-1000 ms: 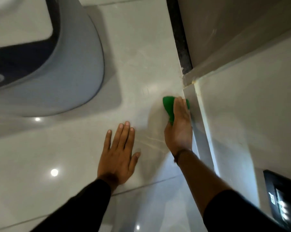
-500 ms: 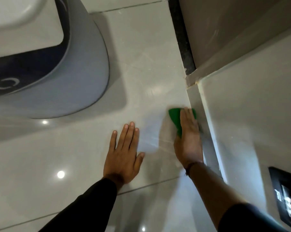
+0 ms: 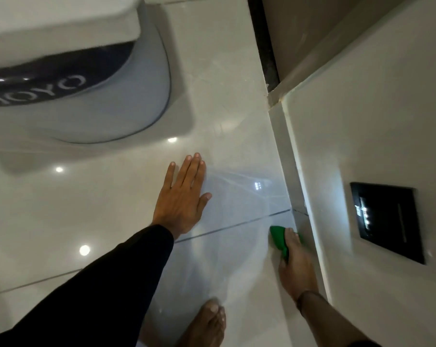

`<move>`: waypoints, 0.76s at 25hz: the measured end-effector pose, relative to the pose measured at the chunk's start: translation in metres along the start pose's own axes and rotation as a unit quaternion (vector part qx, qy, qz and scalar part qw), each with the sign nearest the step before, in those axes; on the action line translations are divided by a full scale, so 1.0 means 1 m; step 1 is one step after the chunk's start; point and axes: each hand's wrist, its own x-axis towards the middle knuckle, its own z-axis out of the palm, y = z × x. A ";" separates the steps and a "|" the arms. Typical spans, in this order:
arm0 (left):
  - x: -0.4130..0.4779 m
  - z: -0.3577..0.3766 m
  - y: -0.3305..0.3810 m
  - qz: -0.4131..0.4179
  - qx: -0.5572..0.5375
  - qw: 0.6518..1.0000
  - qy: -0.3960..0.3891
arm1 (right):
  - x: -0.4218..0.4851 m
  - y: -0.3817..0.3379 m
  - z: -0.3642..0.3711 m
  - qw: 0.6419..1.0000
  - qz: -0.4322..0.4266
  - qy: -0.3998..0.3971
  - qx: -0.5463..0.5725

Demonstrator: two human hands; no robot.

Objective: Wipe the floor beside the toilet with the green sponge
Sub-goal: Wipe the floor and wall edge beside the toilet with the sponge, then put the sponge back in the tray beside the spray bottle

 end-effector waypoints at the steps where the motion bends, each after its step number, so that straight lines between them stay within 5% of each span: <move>1: -0.016 -0.022 0.000 0.000 -0.003 1.000 0.007 | -0.009 -0.018 -0.011 1.000 -0.010 0.006 -0.004; 3: -0.069 -0.103 -0.006 -0.037 -0.015 0.999 0.016 | -0.054 -0.080 -0.046 0.999 -0.045 -0.004 -0.023; 7: -0.122 -0.138 0.001 -0.075 -0.008 0.996 -0.040 | -0.094 -0.137 -0.044 0.994 -0.100 0.007 -0.039; 11: -0.175 -0.257 -0.028 -0.132 -0.004 0.991 -0.001 | -0.166 -0.273 -0.084 0.979 -0.203 -0.006 0.003; 19: -0.119 -0.358 -0.168 -0.219 -0.021 0.974 0.046 | -0.136 -0.514 -0.077 0.914 -0.399 0.063 -0.038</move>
